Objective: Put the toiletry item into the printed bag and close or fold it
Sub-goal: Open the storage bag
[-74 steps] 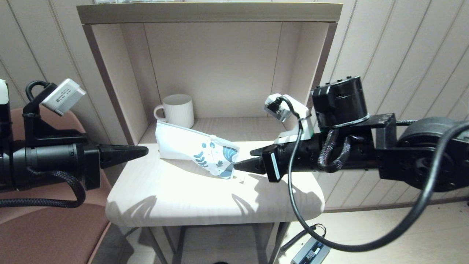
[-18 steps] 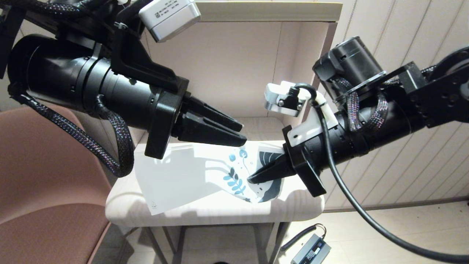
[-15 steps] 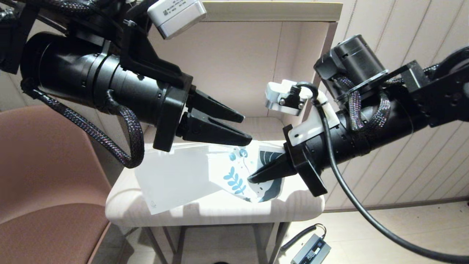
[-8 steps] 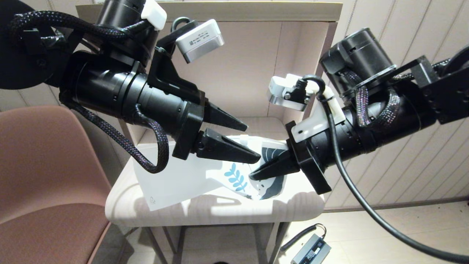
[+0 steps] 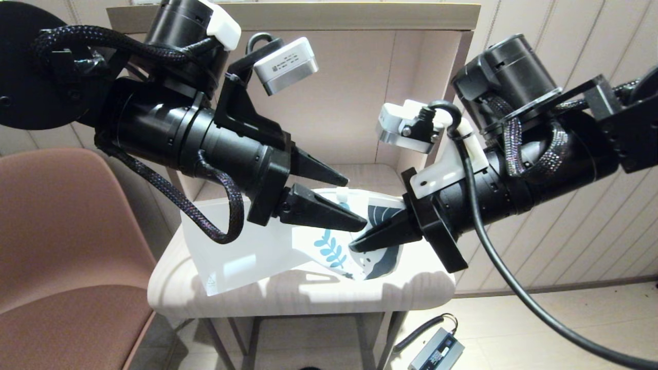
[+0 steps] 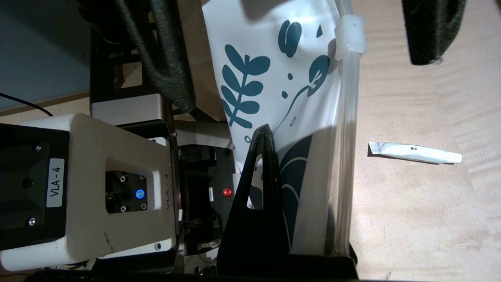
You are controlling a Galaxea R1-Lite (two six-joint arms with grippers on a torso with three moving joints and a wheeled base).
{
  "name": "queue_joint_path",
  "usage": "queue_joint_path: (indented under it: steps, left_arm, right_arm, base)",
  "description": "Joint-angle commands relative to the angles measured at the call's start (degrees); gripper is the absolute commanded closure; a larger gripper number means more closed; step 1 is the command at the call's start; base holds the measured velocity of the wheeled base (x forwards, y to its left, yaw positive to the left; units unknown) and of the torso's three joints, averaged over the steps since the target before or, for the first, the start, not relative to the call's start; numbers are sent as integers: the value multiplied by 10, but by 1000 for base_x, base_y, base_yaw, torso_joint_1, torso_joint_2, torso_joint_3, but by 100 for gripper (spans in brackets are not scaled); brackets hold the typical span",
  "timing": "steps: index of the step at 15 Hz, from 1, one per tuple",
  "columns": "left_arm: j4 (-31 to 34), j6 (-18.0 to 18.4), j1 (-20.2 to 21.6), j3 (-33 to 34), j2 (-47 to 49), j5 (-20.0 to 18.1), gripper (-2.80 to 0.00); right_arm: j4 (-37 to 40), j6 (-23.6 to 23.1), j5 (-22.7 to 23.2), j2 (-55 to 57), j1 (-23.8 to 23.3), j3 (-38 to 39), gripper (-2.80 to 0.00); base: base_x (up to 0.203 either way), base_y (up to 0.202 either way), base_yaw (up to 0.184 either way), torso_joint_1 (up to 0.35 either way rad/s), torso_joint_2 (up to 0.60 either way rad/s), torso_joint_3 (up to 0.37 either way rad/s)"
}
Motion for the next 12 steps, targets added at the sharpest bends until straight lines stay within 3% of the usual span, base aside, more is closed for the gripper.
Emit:
queue_joint_path:
  steps: [1, 12]
  left_arm:
    - [2, 2, 0, -1, 0, -2, 0]
    - [6, 3, 0, 11, -10, -5, 0]
  right_arm:
    - [2, -2, 2, 0, 0, 0, 0]
    - [-8, -2, 3, -2, 6, 2, 0]
  base:
    - [0, 0, 0, 0, 0, 0]
    - [0, 0, 0, 0, 0, 0]
